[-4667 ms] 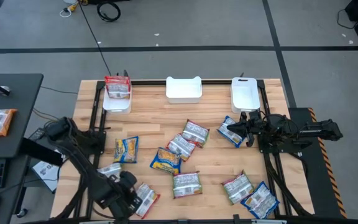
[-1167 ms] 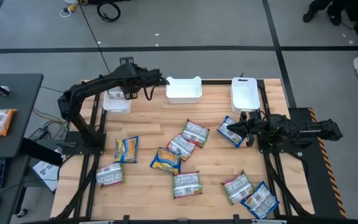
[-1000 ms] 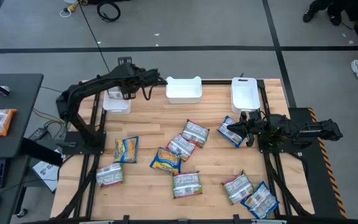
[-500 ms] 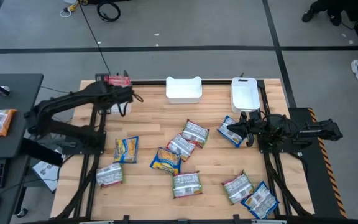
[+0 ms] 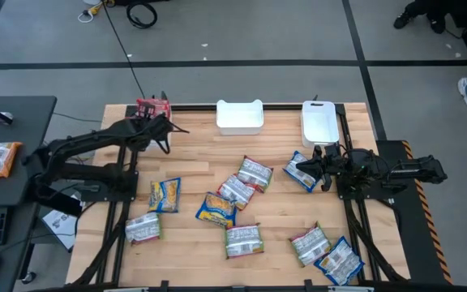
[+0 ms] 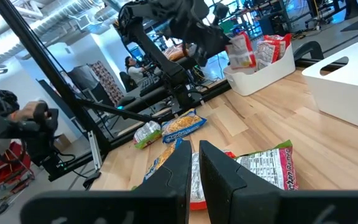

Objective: Sort Maruchan noodles
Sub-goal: Put the orange noodle pack into the left white bin

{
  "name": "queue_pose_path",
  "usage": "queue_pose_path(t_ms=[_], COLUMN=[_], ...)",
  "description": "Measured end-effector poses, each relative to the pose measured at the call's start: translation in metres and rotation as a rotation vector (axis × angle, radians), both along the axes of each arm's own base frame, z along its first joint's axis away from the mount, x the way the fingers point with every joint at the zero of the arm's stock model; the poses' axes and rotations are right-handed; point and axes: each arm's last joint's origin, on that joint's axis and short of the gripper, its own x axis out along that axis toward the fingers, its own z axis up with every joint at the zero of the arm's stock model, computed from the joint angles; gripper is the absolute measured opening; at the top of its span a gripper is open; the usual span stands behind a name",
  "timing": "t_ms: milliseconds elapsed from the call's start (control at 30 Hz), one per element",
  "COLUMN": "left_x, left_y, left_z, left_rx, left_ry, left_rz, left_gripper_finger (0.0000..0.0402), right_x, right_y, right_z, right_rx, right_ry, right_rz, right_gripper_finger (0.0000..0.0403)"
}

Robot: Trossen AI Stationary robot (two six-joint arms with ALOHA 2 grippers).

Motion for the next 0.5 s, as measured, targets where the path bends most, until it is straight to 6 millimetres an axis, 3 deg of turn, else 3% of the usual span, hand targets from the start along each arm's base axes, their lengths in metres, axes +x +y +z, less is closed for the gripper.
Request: queue_pose_path(t_ms=[500], left_x=[-0.003], left_y=[0.01], left_z=[-0.029], left_rx=[0.03], left_ry=[0.056], left_rz=[-0.063], left_gripper_finger=[0.0005], right_x=[0.0], right_y=[0.0], right_z=[0.0], right_rx=[0.0], right_ry=[0.0], right_rz=[0.0], right_gripper_finger=[0.0037])
